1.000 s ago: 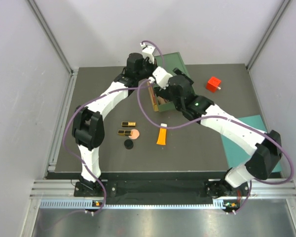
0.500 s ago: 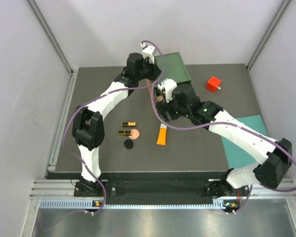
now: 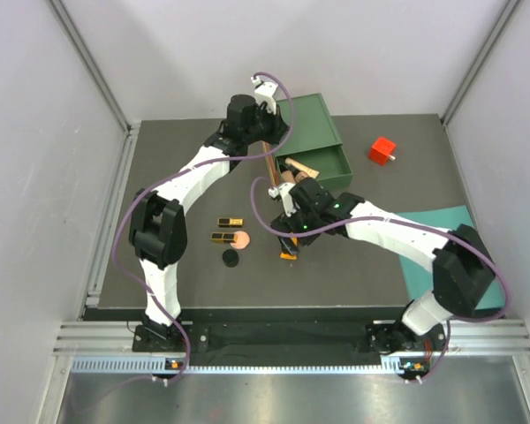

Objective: Organize the makeup

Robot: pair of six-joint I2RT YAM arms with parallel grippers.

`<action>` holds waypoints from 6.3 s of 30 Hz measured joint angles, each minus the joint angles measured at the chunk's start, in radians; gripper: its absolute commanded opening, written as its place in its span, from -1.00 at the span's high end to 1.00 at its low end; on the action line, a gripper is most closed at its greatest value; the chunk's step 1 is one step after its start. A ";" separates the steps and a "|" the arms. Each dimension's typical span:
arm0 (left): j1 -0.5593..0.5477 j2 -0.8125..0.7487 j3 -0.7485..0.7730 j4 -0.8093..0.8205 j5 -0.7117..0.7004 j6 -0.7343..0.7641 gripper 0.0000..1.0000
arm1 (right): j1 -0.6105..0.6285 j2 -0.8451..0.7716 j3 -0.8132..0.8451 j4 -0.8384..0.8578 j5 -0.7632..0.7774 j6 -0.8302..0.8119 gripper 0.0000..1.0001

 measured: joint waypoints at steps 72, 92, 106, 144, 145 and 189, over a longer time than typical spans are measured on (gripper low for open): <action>0.001 -0.005 -0.020 0.026 0.000 -0.009 1.00 | 0.081 0.090 0.442 -0.247 0.036 -0.288 1.00; 0.003 -0.005 -0.019 0.024 0.000 -0.026 1.00 | -0.117 -0.003 0.477 -0.081 0.291 -0.543 0.98; 0.003 -0.005 -0.017 0.021 0.000 -0.025 1.00 | -0.122 -0.005 0.284 0.113 0.439 -0.636 -0.06; 0.003 -0.002 -0.009 0.011 0.001 -0.022 1.00 | -0.122 -0.185 -0.037 0.200 0.140 -0.024 1.00; 0.003 -0.002 -0.009 0.011 0.001 -0.022 1.00 | -0.122 -0.185 -0.047 0.200 0.138 -0.017 1.00; 0.011 0.008 0.011 -0.005 -0.004 -0.015 1.00 | -0.274 0.208 0.237 0.360 0.128 -0.056 0.17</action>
